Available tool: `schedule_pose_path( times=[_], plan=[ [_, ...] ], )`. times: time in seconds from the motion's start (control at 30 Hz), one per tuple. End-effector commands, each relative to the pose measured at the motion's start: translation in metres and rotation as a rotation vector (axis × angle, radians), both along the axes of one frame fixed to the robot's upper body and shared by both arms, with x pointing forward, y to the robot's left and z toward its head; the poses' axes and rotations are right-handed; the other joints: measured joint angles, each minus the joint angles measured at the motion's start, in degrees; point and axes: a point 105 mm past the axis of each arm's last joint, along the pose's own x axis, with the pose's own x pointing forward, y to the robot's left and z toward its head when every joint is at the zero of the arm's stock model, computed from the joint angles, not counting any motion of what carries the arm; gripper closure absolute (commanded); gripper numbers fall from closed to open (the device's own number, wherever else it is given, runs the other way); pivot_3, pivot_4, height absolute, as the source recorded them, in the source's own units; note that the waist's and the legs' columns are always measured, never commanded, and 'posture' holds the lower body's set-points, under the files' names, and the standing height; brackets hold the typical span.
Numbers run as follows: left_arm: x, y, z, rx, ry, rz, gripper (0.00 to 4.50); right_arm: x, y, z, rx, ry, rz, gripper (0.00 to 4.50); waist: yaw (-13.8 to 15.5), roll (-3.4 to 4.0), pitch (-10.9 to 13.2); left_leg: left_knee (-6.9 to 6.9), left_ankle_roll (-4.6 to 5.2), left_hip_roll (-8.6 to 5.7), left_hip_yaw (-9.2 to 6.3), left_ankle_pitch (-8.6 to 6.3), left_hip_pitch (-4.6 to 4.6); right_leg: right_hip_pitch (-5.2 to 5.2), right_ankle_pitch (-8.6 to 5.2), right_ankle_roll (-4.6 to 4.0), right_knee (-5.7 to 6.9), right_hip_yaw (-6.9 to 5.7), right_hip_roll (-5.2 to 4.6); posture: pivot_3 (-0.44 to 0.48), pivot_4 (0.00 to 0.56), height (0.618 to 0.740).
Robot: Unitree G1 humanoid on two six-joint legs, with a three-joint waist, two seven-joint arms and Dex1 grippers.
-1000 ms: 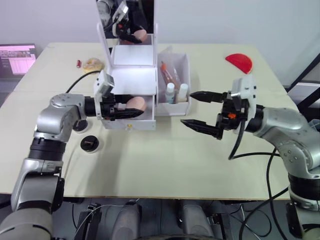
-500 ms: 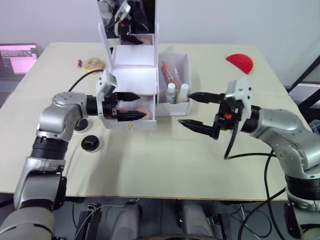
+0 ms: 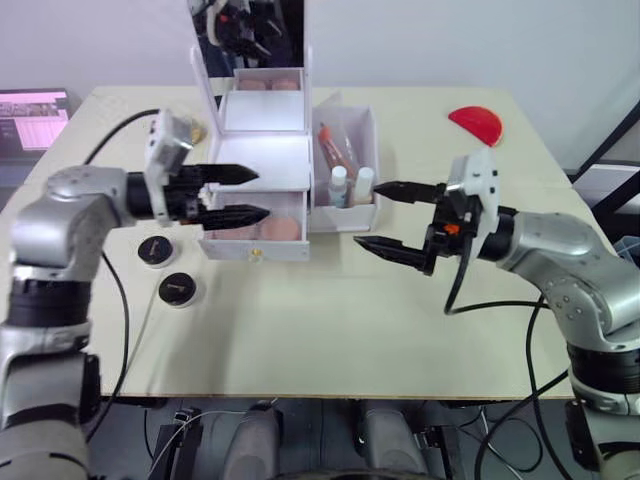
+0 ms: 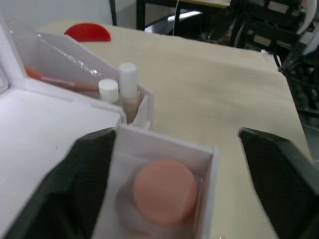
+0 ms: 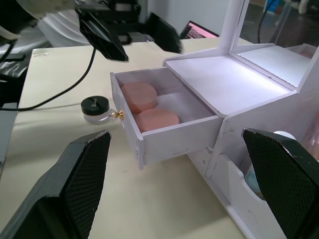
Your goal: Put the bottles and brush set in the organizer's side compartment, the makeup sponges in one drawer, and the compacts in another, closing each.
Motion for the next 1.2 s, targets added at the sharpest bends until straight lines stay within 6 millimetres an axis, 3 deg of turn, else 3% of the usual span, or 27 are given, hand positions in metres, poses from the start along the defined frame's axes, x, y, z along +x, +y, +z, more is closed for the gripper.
schedule_pose_path(
  times=[0.03, 0.17, 0.53, 0.9, 1.2],
  plan=[
    [-0.028, 0.011, -0.003, 0.078, 0.012, -0.034, 2.35, 0.000, 0.003, 0.012, -0.016, -0.027, 0.036, 0.00, -0.2, 0.02, 0.0, 0.00, 0.00, 0.00, 0.00, 0.00, 0.00, -0.01, -0.03, -0.05, -0.01, 0.01, 0.00, 0.000, 0.150, 0.739],
    [-0.035, 0.022, -0.022, 0.189, 0.025, -0.008, 4.47, 0.003, 0.006, 0.012, -0.049, -0.013, 0.079, 0.00, 0.5, 0.01, 0.0, 0.00, 0.00, 0.00, -0.02, 0.00, -0.02, -0.01, -0.11, -0.21, 0.02, 0.00, 0.00, 0.000, 0.150, 0.739],
    [-0.014, 0.014, -0.048, 0.309, -0.051, 0.060, 4.47, 0.010, 0.016, 0.030, -0.025, 0.005, 0.135, 0.00, 0.3, 0.04, 0.1, 0.01, 0.00, 0.00, -0.02, 0.00, -0.02, -0.02, -0.08, -0.21, 0.04, 0.00, 0.01, 0.000, 0.150, 0.739],
    [0.023, 0.014, -0.051, 0.344, -0.125, 0.157, 4.47, 0.002, 0.014, 0.058, 0.067, -0.030, 0.222, 0.00, 0.5, 0.05, 0.1, 0.01, 0.00, 0.00, -0.02, 0.00, -0.02, -0.02, 0.02, -0.05, 0.06, 0.00, 0.02, 0.000, 0.150, 0.739],
    [0.055, 0.004, -0.052, 0.315, -0.188, 0.234, 4.47, -0.006, 0.016, 0.052, -0.001, -0.075, 0.275, 0.00, 0.4, 0.05, 0.1, 0.02, 0.00, 0.00, -0.02, 0.01, -0.02, -0.02, 0.05, 0.03, 0.06, 0.00, 0.02, 0.000, 0.150, 0.739]
  ],
)
